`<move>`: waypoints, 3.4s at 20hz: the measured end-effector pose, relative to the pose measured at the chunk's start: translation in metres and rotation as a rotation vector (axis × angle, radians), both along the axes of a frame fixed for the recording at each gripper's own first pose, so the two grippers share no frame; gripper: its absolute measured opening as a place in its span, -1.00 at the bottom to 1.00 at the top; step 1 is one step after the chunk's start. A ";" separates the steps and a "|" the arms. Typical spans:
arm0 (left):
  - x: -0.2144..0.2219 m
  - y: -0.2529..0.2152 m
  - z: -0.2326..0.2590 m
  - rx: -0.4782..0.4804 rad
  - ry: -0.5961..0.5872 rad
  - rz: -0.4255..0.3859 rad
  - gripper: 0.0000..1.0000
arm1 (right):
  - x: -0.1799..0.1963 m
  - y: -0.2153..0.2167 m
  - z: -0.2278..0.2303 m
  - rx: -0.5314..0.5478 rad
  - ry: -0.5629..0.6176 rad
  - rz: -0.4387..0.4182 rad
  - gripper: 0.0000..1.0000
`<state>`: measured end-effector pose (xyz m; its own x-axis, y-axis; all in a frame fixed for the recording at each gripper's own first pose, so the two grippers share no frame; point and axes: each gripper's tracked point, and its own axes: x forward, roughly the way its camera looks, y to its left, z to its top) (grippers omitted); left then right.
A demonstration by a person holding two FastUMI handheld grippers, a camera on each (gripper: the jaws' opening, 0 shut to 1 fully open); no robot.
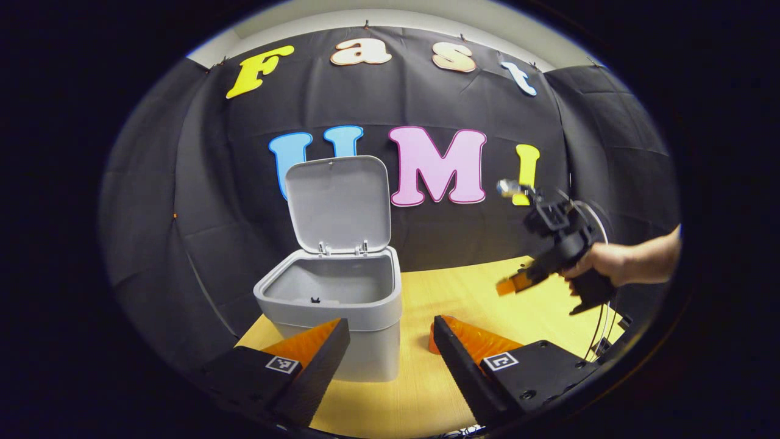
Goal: Press the lid of the desktop garbage bin to open it, pick up the crumpled paper on the desktop and throw it into the bin, then pick up the pop can on the desktop and drop it into the bin, and finally close the garbage bin lid.
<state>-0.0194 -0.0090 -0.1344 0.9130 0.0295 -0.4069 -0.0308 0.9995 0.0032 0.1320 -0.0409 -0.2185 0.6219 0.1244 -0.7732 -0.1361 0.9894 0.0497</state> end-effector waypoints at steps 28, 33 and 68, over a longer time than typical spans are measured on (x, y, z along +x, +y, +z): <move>-0.077 0.070 -0.015 -0.006 0.039 0.206 0.89 | 0.047 0.251 0.098 0.130 -0.241 0.423 0.99; -0.041 0.024 -0.039 -0.028 0.054 0.052 0.89 | 0.056 0.162 0.137 0.102 -0.412 0.259 0.98; 0.155 -0.119 -0.269 -0.041 0.110 -0.205 0.77 | -0.078 -0.159 0.035 -0.199 -0.464 -0.303 0.95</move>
